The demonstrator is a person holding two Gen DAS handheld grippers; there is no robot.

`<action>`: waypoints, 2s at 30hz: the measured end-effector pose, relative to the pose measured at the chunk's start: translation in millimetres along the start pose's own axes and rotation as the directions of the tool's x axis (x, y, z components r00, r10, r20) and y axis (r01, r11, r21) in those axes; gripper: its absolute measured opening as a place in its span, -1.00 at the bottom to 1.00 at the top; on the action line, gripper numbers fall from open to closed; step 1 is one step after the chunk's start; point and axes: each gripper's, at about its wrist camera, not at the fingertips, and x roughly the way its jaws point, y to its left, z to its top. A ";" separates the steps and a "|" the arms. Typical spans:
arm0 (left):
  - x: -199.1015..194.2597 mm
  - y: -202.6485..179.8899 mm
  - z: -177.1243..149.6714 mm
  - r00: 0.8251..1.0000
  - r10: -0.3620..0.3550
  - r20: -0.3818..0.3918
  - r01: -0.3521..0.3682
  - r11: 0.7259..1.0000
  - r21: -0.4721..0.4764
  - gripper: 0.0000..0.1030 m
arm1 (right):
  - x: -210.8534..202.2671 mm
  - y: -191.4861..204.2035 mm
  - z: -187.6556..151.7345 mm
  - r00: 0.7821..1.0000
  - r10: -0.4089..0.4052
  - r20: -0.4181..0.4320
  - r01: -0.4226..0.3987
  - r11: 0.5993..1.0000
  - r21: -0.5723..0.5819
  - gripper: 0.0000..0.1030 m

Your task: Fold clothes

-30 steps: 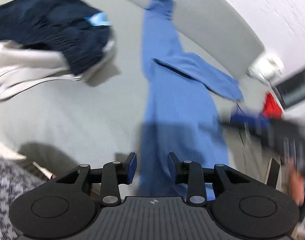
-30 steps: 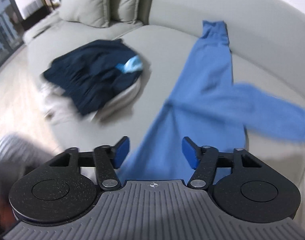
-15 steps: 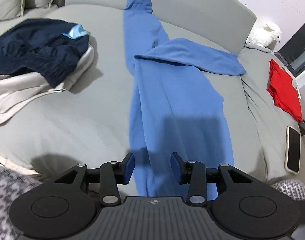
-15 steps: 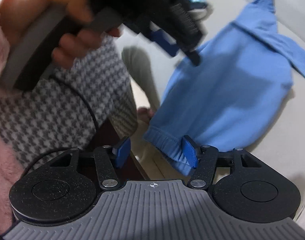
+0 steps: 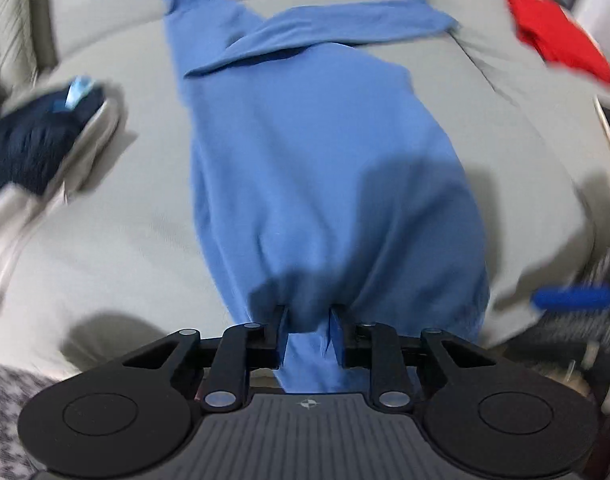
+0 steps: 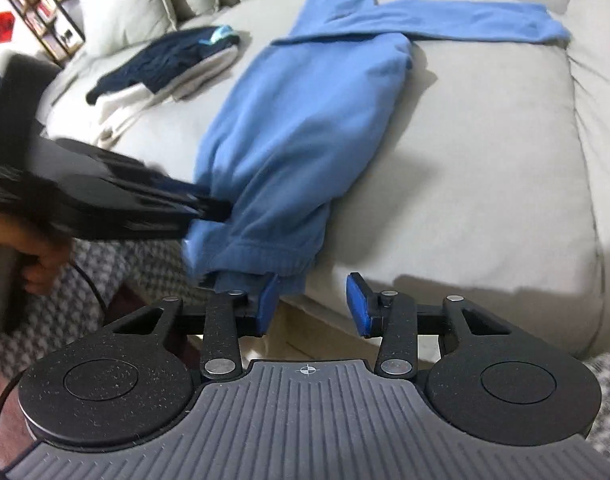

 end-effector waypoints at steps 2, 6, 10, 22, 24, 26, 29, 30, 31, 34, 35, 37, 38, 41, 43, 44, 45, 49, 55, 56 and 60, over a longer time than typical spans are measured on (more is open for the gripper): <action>0.3 4.9 -0.3 1.000 -0.019 0.004 0.019 0.999 -0.026 -0.51 | 4.3 7.3 -1.7 1.000 -0.002 -0.022 0.001 0.999 -0.046 -0.08; 1.1 15.5 1.3 0.998 -0.064 -0.001 0.064 0.993 -0.097 -0.50 | 11.2 20.4 -8.4 0.998 -0.015 -0.059 0.007 0.990 -0.139 0.06; -0.3 20.8 4.2 0.995 -0.096 -0.005 0.094 0.985 -0.144 -0.49 | 32.6 36.9 -10.6 0.997 -0.041 -0.062 0.026 0.974 -0.225 0.08; -4.6 20.4 4.4 0.998 -0.062 0.004 0.062 0.992 -0.113 -0.45 | 27.2 58.6 -14.7 0.964 -0.207 -0.165 0.161 0.953 -0.255 -1.00; -8.0 20.6 4.2 0.998 -0.068 0.009 0.068 0.991 -0.115 -0.45 | 24.2 47.6 -17.1 0.960 -0.200 -0.196 0.162 0.968 -0.193 -0.97; -22.6 18.0 1.2 0.994 -0.098 0.054 0.102 0.991 -0.091 -0.55 | 13.4 39.5 -12.1 0.972 -0.176 -0.158 0.155 0.979 -0.135 -0.69; -38.2 14.8 -1.3 0.976 -0.184 0.117 0.191 0.980 -0.054 -0.54 | -13.4 17.6 4.4 0.995 -0.092 0.042 0.092 0.996 0.001 0.05; -40.0 11.8 -1.2 0.974 -0.189 0.125 0.195 0.980 -0.033 -0.54 | -15.0 11.2 8.1 0.994 -0.079 0.079 0.077 0.997 0.024 0.12; -38.0 7.3 -0.5 0.980 -0.154 0.123 0.155 0.988 -0.006 -0.54 | -11.8 3.6 11.4 0.994 -0.060 0.089 0.056 0.997 0.048 0.12; -25.3 5.1 0.7 0.994 -0.068 0.087 0.068 0.998 0.000 -0.52 | 8.2 -15.1 16.6 0.997 0.000 0.077 -0.010 0.992 0.129 0.10; -15.0 11.5 1.7 0.997 -0.049 0.060 0.052 0.998 -0.041 -0.42 | 14.6 -17.3 15.7 0.998 0.016 0.066 -0.025 0.990 0.139 0.05; -10.3 19.0 3.5 0.997 -0.056 0.052 0.061 0.994 -0.090 -0.41 | 29.3 -17.2 12.0 0.997 0.057 0.060 -0.064 0.988 0.138 -0.02; -9.1 22.3 5.0 0.997 -0.055 0.052 0.061 0.992 -0.113 -0.41 | 33.5 -14.4 10.8 0.996 0.061 0.064 -0.069 0.989 0.127 -0.03; -9.8 24.9 3.9 0.997 -0.037 0.063 0.044 0.991 -0.125 -0.41 | 41.8 -1.0 9.1 0.995 0.058 0.083 -0.063 0.996 0.063 -0.14; -10.7 27.7 3.1 0.997 -0.029 0.071 0.038 0.990 -0.138 -0.41 | 45.7 8.6 7.4 0.998 0.033 0.053 -0.034 0.999 0.020 -0.43; -11.6 32.2 2.8 0.997 -0.033 0.072 0.044 0.987 -0.157 -0.41 | 44.9 10.4 8.4 0.999 0.016 0.032 -0.017 1.000 0.011 -0.77; -12.1 32.9 2.6 0.997 -0.035 0.073 0.047 0.986 -0.161 -0.41 | 42.5 9.9 11.0 1.000 0.000 0.008 0.000 1.000 0.023 -0.86; -12.1 29.9 2.7 0.997 -0.022 0.072 0.033 0.989 -0.147 -0.41 | 18.9 6.0 15.6 0.996 -0.064 -0.054 0.067 0.996 0.054 -0.90; -32.4 23.6 -0.8 0.992 -0.056 0.111 0.068 0.993 -0.099 -0.58 | 17.3 -6.7 4.6 0.976 -0.144 -0.161 0.154 0.987 0.046 -0.77; -43.2 18.3 -3.1 0.980 -0.141 0.143 0.151 0.987 -0.060 -0.58 | 11.4 -6.6 4.7 0.984 -0.124 -0.130 0.133 0.989 0.063 -0.77; -58.9 -9.1 -3.2 0.936 -0.308 0.174 0.293 0.950 0.106 -0.71 | -4.9 20.6 19.9 0.998 -0.021 0.054 0.023 0.999 -0.037 -0.77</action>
